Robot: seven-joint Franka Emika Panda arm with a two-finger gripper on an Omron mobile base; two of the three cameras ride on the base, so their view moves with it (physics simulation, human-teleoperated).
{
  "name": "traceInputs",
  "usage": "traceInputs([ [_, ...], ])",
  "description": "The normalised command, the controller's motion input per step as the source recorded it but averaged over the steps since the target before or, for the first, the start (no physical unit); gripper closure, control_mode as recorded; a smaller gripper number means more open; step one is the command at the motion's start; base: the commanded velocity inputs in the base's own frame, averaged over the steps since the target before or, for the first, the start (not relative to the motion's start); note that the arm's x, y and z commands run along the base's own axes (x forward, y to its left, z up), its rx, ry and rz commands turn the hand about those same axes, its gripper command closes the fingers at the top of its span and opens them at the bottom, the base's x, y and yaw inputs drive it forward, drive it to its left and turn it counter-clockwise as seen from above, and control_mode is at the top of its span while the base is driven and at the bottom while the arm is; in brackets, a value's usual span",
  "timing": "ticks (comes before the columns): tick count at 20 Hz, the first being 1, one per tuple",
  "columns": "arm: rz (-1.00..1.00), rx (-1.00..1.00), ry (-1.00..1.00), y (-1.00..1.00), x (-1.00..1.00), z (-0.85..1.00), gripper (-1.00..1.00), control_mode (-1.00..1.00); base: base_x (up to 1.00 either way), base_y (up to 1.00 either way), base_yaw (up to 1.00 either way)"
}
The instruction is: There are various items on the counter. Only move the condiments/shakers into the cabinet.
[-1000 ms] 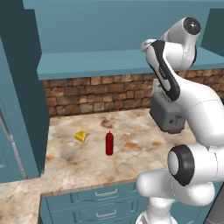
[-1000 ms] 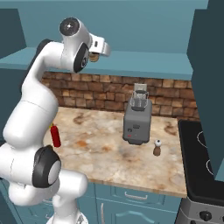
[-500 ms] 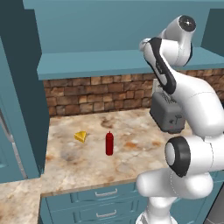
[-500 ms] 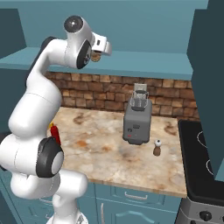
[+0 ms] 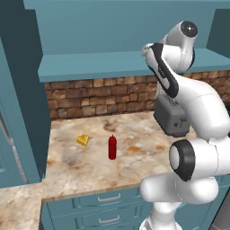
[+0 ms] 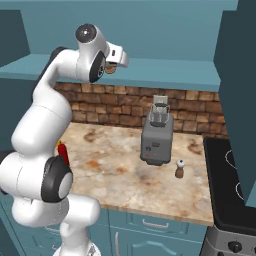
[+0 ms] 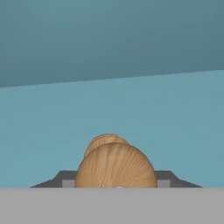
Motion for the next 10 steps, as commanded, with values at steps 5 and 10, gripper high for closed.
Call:
traceInputs([
  [5, 0.00, -0.02, 0.00, 0.00, 0.36, -0.07, 1.00, -1.00, 0.00, 0.00, 0.00],
  [10, 0.00, -0.03, 0.00, 0.00, 0.37, -0.07, 1.00, -1.00, 0.00, 0.00, 0.00],
])
